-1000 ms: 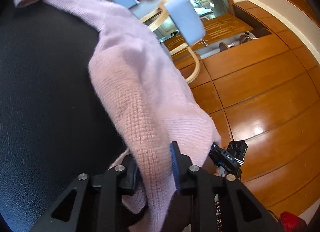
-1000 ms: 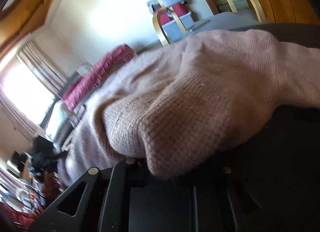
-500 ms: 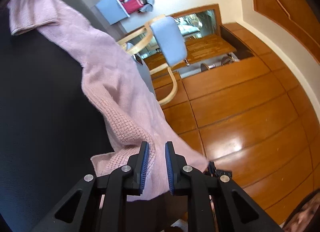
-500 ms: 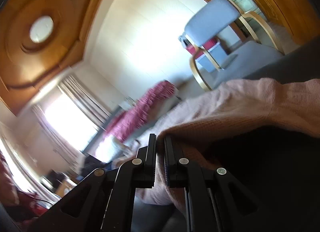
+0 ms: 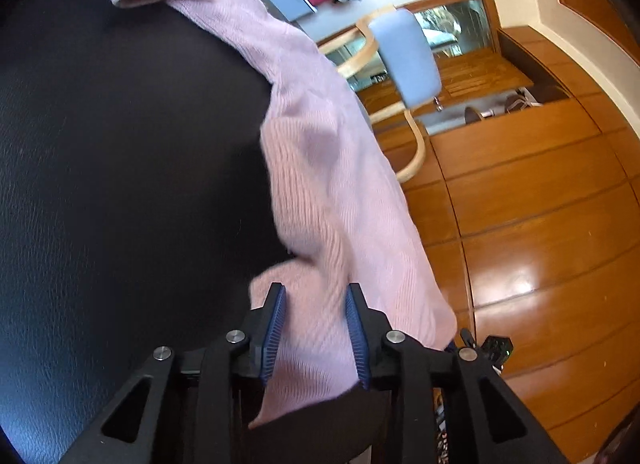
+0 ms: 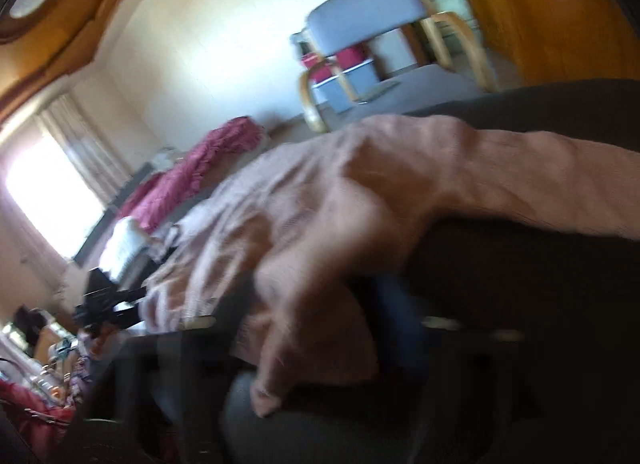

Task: Fold clothes

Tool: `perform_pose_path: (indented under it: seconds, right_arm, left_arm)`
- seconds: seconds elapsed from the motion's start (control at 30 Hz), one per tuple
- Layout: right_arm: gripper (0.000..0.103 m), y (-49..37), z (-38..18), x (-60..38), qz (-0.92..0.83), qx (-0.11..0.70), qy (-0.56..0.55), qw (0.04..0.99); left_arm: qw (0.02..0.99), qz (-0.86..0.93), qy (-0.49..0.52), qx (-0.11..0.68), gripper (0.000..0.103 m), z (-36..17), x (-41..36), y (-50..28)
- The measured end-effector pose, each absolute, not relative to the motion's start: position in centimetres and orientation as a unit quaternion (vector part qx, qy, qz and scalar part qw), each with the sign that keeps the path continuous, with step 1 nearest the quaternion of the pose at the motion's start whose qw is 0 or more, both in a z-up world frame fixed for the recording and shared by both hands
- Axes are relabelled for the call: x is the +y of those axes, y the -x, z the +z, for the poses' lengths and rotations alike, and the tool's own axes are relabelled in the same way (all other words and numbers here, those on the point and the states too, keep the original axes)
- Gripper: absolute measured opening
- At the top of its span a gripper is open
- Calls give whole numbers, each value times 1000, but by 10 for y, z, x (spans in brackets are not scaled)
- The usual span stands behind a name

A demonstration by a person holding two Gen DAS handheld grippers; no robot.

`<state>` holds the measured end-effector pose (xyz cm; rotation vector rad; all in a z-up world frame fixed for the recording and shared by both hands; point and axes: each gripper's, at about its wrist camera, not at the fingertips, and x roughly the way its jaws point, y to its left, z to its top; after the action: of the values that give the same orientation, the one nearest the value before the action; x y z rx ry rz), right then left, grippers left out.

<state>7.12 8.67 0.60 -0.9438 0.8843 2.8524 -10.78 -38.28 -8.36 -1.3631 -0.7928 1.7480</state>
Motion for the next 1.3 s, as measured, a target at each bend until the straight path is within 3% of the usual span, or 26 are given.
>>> perform_pose_path:
  seconds: [0.27,0.6,0.63,0.73,0.77,0.8,0.87,0.97,1.3]
  right_arm:
    - [87,-71,-18,74,888,313,337,-20]
    - [87,-34,-36,32,912,214,351,-12]
    - [83,-34,-36,31,912,212,351,-12]
    - [39,-33,-37,37,905,234,355,-25]
    - [32,-32,-39,38,902,244,354,-28]
    - [29,-32,-40,40,898,261,352,-36]
    - [25,-32,-41,45,889,297,344,-58]
    - [23,-39,-34,50,881,342,309,-103]
    - [20,-73,24,64,862,424,152,-235]
  left_arm:
    - [397,694,534,-276,39,-89,-380,87]
    - [407,742,481,-229,40,-86,-370,61]
    - [406,746,476,-226,40,-86,-370,60]
    - [401,754,475,-213,36,-84,-361,63]
    - [399,755,477,-208,30,-84,-358,64]
    - [398,751,484,-209,17,-85,-356,67]
    - [395,739,496,-226,10,-87,-355,74]
    - [404,716,499,-275,8,-83,-365,82]
    - [482,714,397,-316,4,4,-414,77]
